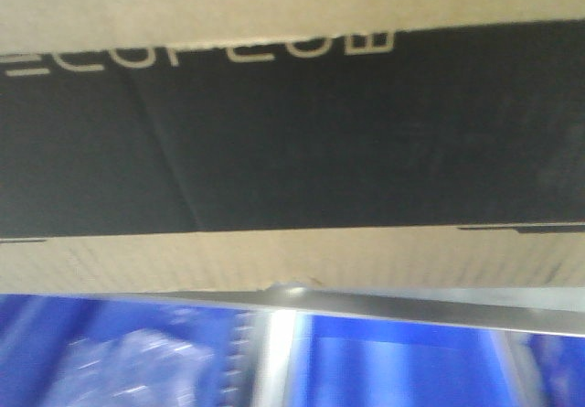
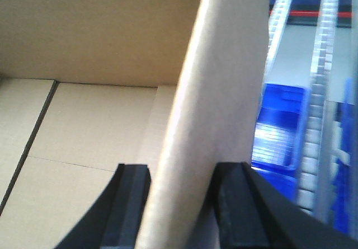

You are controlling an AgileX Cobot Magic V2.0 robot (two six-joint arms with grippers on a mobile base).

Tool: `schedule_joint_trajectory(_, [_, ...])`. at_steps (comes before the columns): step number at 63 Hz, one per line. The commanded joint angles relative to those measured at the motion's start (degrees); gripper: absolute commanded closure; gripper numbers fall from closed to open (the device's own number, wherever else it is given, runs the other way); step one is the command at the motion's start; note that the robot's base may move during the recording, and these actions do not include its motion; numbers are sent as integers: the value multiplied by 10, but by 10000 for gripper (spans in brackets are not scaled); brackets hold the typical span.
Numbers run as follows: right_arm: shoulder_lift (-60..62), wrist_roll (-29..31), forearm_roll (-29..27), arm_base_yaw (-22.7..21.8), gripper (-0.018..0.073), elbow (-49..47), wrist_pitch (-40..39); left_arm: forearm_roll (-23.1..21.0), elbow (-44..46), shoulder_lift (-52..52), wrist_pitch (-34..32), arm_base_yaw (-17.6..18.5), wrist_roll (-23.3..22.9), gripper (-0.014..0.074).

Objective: Grab box from left shelf to table start

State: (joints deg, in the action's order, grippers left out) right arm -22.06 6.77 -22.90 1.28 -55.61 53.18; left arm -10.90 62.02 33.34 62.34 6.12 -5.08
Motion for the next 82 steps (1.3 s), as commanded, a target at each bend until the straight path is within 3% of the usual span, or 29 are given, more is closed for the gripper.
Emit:
schedule_joint_trajectory(1, [-9,7,-90,2,503,-18,-75,-179,23,-4,-44,13,42,608])
schedule_joint_trajectory(82, [-9,7,-90,2,503,-18,-73,-179,23,-4,-39,13,42,608])
